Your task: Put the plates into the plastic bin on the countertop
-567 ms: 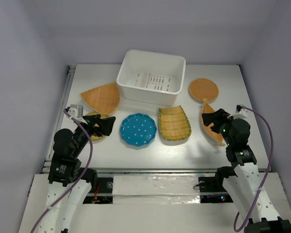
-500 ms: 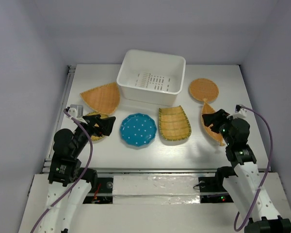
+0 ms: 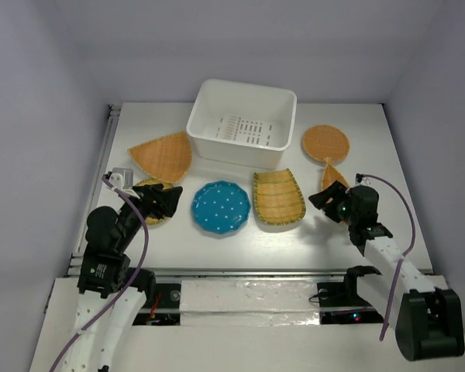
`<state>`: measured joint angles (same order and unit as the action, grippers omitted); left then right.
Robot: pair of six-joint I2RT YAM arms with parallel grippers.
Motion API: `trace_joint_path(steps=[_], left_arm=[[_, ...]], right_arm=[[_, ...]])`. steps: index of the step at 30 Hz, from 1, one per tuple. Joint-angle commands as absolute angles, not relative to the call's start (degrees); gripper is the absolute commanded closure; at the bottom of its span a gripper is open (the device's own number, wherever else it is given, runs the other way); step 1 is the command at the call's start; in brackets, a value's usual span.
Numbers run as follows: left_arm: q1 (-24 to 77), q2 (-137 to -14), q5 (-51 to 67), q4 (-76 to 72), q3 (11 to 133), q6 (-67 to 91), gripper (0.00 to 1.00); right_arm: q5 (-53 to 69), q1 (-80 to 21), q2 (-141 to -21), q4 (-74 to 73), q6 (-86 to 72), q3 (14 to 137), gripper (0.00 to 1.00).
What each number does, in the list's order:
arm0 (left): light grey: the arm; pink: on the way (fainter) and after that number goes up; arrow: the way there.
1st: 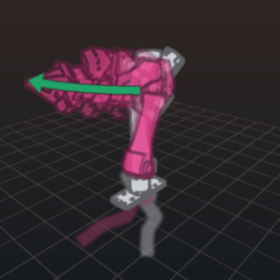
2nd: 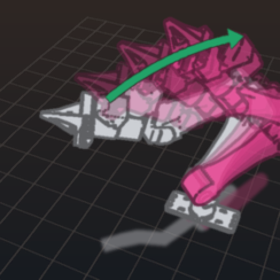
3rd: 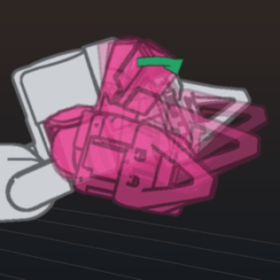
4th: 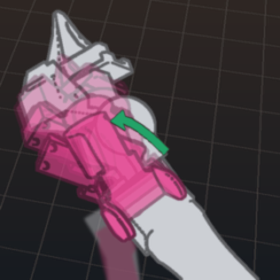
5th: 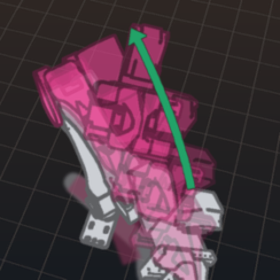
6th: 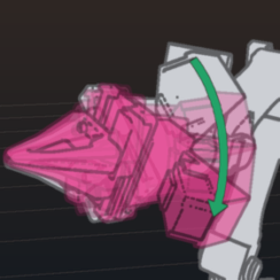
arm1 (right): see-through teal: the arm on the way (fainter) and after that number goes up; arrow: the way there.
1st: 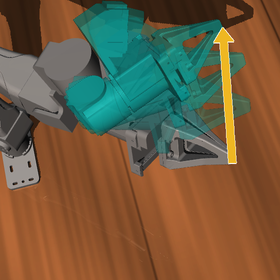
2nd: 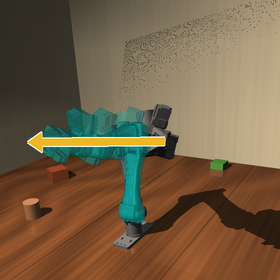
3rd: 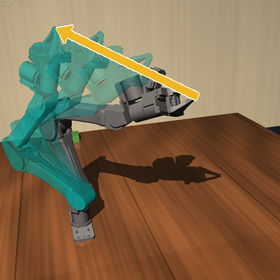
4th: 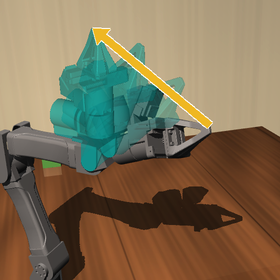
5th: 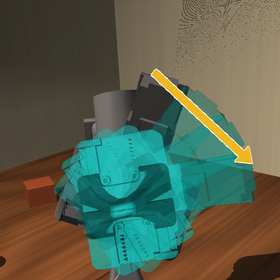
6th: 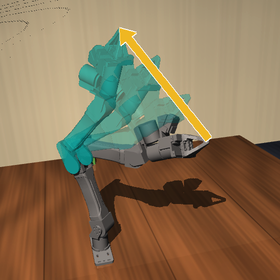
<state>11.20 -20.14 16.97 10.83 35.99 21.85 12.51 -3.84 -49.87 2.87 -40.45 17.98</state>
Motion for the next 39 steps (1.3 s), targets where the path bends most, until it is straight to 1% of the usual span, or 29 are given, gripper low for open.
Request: trace_joint_path(steps=[1, 2, 3, 4, 6, 9, 12, 16, 17, 18, 19, 20, 23, 24, 25, 26, 27, 29, 32, 33, 34, 36, 37, 39], left_arm=[[11.43, -19.60, 16.96, 7.56, 35.33, 22.15, 0.45], [11.43, -19.51, 16.79, 7.65, 35.33, 22.15, 0.51], [11.43, -19.51, 16.53, 7.73, 35.33, 22.15, 0.63], [11.43, -19.51, 16.35, 7.82, 35.42, 22.15, 0.68], [11.43, -19.51, 16.00, 7.91, 35.42, 22.24, 0.74], [11.43, -19.42, 15.73, 8.17, 35.51, 22.32, 0.74], [11.43, -19.25, 15.47, 8.26, 35.51, 22.32, 0.67], [11.43, -19.25, 15.38, 8.35, 35.60, 22.24, 0.65], [11.43, -19.25, 15.29, 8.44, 35.60, 22.24, 0.65], [11.43, -19.25, 15.38, 8.44, 35.60, 22.24, 0.64], [11.43, -19.25, 15.29, 8.44, 35.60, 22.24, 0.65], [11.43, -19.34, 15.29, 8.44, 35.60, 22.24, 0.64], [11.43, -19.25, 15.20, 8.44, 35.68, 22.24, 0.64], [11.43, -19.25, 15.21, 8.44, 35.68, 22.24, 0.64], [11.43, -19.25, 15.12, 8.44, 35.68, 22.24, 0.64], [11.43, -19.25, 15.12, 8.44, 35.68, 22.24, 0.63], [11.43, -19.25, 14.94, 8.44, 35.68, 22.32, 0.63], [11.43, -19.25, 14.77, 8.52, 35.68, 22.41, 0.63], [11.43, -19.25, 14.41, 8.61, 35.68, 22.50, 0.62], [11.43, -19.25, 14.24, 8.61, 35.68, 22.59, 0.62], [11.43, -19.42, 13.98, 8.70, 35.68, 22.67, 0.61], [11.43, -19.34, 13.80, 8.79, 35.68, 22.68, 0.60], [11.43, -19.34, 13.71, 8.79, 35.68, 22.68, 0.60], [11.43, -19.25, 13.62, 8.88, 35.68, 22.76, 0.59]], right_arm=[[15.73, -4.57, -54.39, 13.00, -42.54, 17.67, 0.31], [16.34, -4.57, -56.67, 14.05, -42.71, 17.49, 0.30], [16.52, -5.09, -57.47, 14.58, -42.98, 17.75, 0.30], [16.26, -5.10, -58.00, 14.76, -43.15, 18.01, 0.30], [16.17, -7.28, -60.36, 16.08, -44.11, 18.28, 0.30], [16.35, -9.14, -64.75, 18.35, -45.95, 18.81, 0.30], [16.52, -10.80, -69.41, 22.39, -48.07, 18.37, 0.32], [14.78, -10.81, -72.24, 25.75, -51.06, 17.49, 0.38], [13.90, -10.81, -72.07, 26.45, -51.59, 17.06, 0.50], [13.89, -10.81, -72.07, 26.46, -51.77, 17.05, 0.50], [13.10, -10.81, -71.46, 26.46, -51.94, 16.62, 0.55], [12.57, -10.81, -70.93, 26.28, -52.03, 16.44, 0.65], [12.13, -10.81, -68.48, 24.62, -52.38, 16.00, 0.75], [12.56, -10.81, -67.77, 23.74, -52.38, 16.17, 0.76], [12.66, -10.81, -66.81, 22.86, -52.30, 16.26, 0.81], [12.31, -10.81, -65.75, 21.98, -52.21, 16.26, 0.94], [11.96, -10.81, -62.96, 19.88, -51.86, 16.26, 1.00], [10.73, -10.81, -59.52, 17.41, -51.68, 16.35, 1.00], [9.23, -10.81, -50.04, 9.69, -50.63, 17.48, 1.00], [8.71, -10.81, -47.14, 4.01, -50.02, 18.19, 1.00], [7.40, -10.81, -40.84, 0.82, -48.44, 20.37, 1.00], [5.98, -10.81, -34.75, -8.29, -46.68, 23.45, 1.00], [5.11, -10.81, -30.11, -10.44, -44.84, 26.77, 1.00], [5.27, -10.81, -27.78, -13.69, -43.07, 30.39, 1.00]])
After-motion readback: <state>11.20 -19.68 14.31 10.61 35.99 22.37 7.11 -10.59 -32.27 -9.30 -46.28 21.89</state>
